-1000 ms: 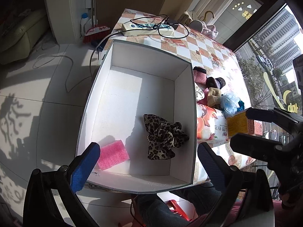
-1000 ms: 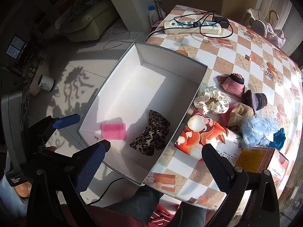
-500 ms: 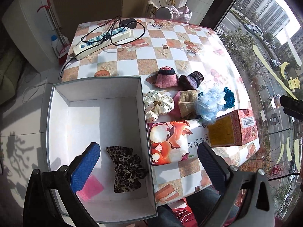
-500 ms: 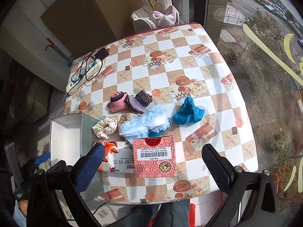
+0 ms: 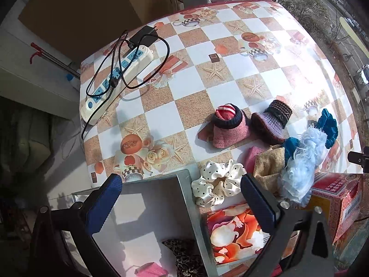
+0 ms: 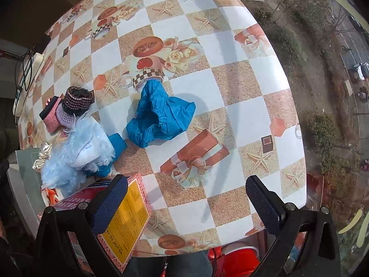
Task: Organize soft objects
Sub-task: 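Grasp the red-striped knit hat with the left tool while the right tool grasps the blue cloth, then lift the knit hat and blue cloth and carry both over the white box, then lower the knit hat and blue cloth into the white box and release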
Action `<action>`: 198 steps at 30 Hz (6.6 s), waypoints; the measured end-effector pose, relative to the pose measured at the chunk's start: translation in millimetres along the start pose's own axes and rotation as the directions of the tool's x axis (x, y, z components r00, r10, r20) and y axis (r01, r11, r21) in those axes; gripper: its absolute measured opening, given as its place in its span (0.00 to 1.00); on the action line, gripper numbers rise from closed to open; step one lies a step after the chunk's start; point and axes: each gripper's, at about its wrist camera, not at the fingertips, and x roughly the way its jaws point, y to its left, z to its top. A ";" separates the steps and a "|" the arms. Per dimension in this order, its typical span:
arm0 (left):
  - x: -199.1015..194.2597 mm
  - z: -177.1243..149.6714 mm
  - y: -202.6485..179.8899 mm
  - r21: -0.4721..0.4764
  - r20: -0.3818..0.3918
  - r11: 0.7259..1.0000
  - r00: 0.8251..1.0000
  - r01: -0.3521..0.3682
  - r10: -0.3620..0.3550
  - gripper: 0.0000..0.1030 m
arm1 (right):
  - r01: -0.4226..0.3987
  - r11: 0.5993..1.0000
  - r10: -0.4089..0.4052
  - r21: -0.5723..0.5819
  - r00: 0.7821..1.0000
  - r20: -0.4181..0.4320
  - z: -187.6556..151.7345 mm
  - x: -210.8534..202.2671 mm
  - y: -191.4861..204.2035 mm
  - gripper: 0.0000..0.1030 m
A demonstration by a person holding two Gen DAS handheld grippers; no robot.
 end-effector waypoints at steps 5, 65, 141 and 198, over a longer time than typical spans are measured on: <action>41.7 29.6 -19.4 0.042 -0.080 0.998 0.996 -0.045 0.049 1.00 | 0.028 0.999 -0.029 -0.035 0.999 -0.040 16.3 27.2 1.5 1.00; 52.0 20.1 -54.5 -0.147 -0.024 0.977 0.987 0.155 -0.160 0.27 | -0.136 0.985 0.140 -0.105 0.990 0.036 -13.2 17.5 3.3 0.25; -62.4 -200.9 27.2 -0.298 0.167 0.921 0.964 0.250 -0.207 0.28 | -0.089 0.849 0.195 -0.521 0.969 0.151 -163.0 -105.9 207.5 0.25; -27.5 -217.0 131.1 -0.572 0.106 0.803 0.986 0.167 -0.130 0.28 | -0.074 0.636 0.170 -0.768 0.984 0.046 -154.3 -73.3 367.9 0.25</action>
